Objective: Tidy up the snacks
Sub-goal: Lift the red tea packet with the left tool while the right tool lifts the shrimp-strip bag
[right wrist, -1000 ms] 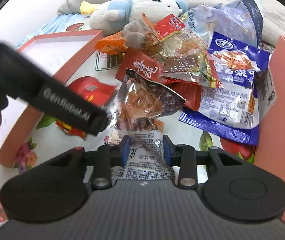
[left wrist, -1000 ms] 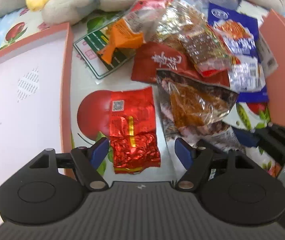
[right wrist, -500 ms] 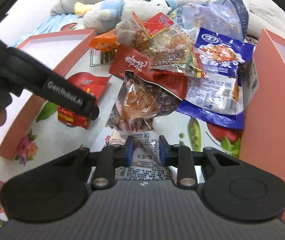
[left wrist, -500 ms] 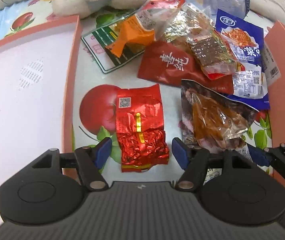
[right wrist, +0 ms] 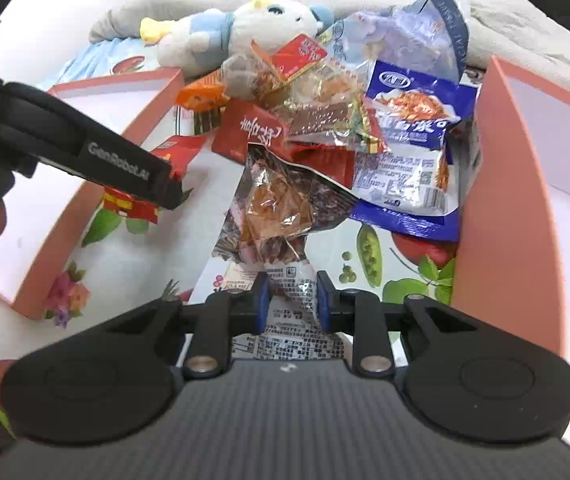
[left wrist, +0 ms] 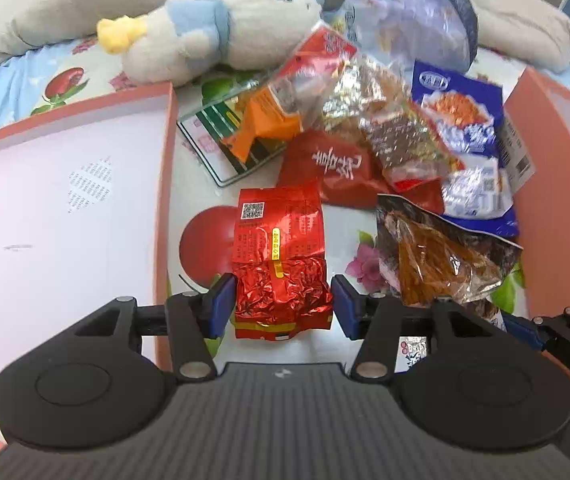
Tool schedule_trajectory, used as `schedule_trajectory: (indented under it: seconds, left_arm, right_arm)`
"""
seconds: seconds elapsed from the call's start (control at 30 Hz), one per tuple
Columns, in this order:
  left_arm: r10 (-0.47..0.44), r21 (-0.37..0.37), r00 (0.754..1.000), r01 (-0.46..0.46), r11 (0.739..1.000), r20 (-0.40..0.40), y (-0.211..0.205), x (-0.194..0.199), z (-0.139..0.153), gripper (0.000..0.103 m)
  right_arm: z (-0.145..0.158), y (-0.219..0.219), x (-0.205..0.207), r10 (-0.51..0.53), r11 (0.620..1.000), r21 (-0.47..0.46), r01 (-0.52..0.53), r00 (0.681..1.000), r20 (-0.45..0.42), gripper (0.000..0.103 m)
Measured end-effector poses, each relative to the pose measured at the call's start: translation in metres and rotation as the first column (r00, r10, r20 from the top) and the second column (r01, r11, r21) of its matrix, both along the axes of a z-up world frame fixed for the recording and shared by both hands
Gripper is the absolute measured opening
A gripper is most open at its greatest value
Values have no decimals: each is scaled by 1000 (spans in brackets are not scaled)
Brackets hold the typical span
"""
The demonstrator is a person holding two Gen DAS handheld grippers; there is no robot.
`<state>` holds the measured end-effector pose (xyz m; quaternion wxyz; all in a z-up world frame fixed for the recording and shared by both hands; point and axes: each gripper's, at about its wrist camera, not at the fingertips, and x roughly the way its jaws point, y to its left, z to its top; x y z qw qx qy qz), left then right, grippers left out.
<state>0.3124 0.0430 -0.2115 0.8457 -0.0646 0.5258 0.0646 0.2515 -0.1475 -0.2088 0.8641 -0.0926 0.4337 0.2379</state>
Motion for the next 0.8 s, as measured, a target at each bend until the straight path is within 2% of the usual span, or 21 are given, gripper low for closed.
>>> schedule_trajectory:
  seconds: [0.23,0.5,0.8]
  left_arm:
    - [17,-11,998,-16,1000,59,2,-18,34,58]
    - [1,-39,991,5,999,133,-4,-42,79,58]
    - [4,-75,977,12,997,214,-7,-56,123,58]
  right_arm:
    - [28,-9,-10,-38,999,32,36,998,43,27]
    - [68,-16,-25,-60,996,68,53,992,115,27]
    - [107,-27,-32,-93,992,106,75,979,179,27]
